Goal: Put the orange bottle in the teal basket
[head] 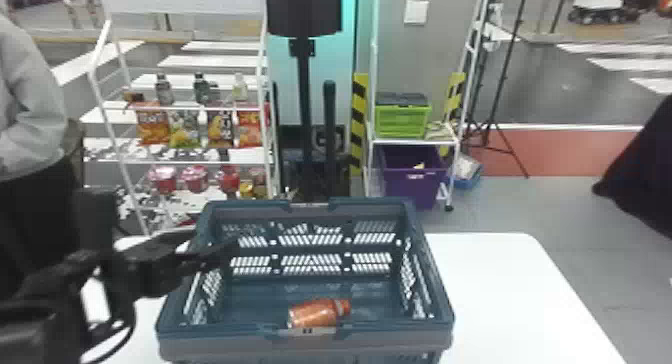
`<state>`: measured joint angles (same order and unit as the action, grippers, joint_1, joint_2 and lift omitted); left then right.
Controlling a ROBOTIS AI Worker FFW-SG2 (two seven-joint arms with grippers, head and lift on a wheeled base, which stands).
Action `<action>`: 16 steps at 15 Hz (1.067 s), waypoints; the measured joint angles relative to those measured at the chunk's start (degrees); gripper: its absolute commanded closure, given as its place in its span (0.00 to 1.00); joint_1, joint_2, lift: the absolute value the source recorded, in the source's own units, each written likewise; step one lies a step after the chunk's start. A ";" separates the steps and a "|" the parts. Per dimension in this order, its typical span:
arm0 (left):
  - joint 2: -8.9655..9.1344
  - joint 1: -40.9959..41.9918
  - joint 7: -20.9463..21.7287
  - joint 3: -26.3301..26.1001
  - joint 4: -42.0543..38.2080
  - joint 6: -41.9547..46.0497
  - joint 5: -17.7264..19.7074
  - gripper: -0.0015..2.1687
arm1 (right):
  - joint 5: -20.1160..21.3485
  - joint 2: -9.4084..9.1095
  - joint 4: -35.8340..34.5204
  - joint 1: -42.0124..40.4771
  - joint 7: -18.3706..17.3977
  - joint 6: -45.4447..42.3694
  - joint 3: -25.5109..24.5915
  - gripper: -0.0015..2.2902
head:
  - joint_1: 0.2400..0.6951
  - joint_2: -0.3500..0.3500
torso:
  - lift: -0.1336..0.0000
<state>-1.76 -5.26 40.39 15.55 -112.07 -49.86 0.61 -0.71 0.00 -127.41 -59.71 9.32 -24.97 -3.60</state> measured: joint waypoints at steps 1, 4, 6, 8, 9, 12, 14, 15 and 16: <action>0.33 3.03 -0.48 2.61 -2.75 -0.27 2.42 0.01 | -0.01 0.00 -0.01 0.10 0.01 0.08 0.04 0.05 | 0.57 0.50 | 1.00; 1.59 12.61 -2.84 9.10 -9.99 0.06 8.49 0.01 | -0.13 0.00 0.07 0.75 0.09 0.36 0.09 0.05 | 0.57 0.50 | 1.00; 1.73 19.00 -5.97 10.64 -12.76 3.03 9.95 0.01 | -0.62 0.00 0.21 1.45 0.42 1.00 0.15 0.05 | 0.57 0.50 | 1.00; 1.76 25.45 -9.75 10.65 -13.79 9.93 10.55 0.01 | -0.99 0.00 0.16 2.04 0.54 2.00 0.42 0.05 | 0.57 0.50 | 1.00; 1.76 28.82 -12.20 10.07 -13.84 14.98 10.71 0.01 | -1.04 0.00 -0.01 2.29 0.54 2.84 0.70 0.05 | 0.57 0.50 | 1.00; 1.76 36.63 -18.83 6.17 -12.31 28.19 10.25 0.01 | -0.63 0.00 -0.41 2.91 0.49 5.49 1.80 0.05 | 0.57 0.50 | 1.00; 1.76 40.47 -24.02 1.72 -10.37 38.38 7.87 0.01 | 0.12 0.00 -0.83 3.10 0.24 7.35 2.86 0.05 | 0.57 0.50 | 1.00; 1.76 41.87 -25.85 -0.37 -9.61 42.60 6.67 0.01 | 0.66 0.00 -1.06 3.22 0.18 8.02 3.44 0.05 | 0.57 0.50 | 1.00; 1.76 43.30 -27.72 -2.54 -8.92 46.28 5.68 0.01 | 1.24 0.00 -1.22 3.47 0.17 8.68 4.12 0.05 | 0.57 0.50 | 1.00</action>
<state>0.00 38.03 12.68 13.01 -120.99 -3.58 6.29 0.53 0.00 -128.63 -56.24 9.48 -16.28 0.52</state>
